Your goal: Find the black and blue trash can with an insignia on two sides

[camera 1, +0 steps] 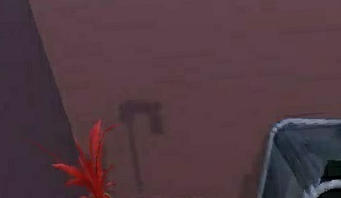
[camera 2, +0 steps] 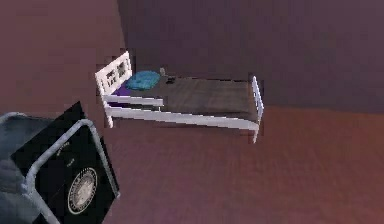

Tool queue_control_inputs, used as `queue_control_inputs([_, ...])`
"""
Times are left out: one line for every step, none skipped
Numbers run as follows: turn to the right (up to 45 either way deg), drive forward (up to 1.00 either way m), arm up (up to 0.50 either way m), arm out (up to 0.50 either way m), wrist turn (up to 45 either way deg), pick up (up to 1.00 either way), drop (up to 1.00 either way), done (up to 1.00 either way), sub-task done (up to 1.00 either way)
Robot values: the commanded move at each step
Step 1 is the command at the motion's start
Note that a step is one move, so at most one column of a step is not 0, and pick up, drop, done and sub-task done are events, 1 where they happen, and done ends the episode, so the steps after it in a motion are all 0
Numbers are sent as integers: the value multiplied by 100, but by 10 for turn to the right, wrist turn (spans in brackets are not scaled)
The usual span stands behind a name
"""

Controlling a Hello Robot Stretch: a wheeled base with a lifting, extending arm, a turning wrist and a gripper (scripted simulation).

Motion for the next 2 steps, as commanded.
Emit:
queue_control_inputs([450,0,0,0,0,0,0,0,0])
queue_control_inputs([0,0,0,0,0,0,0,100,0])
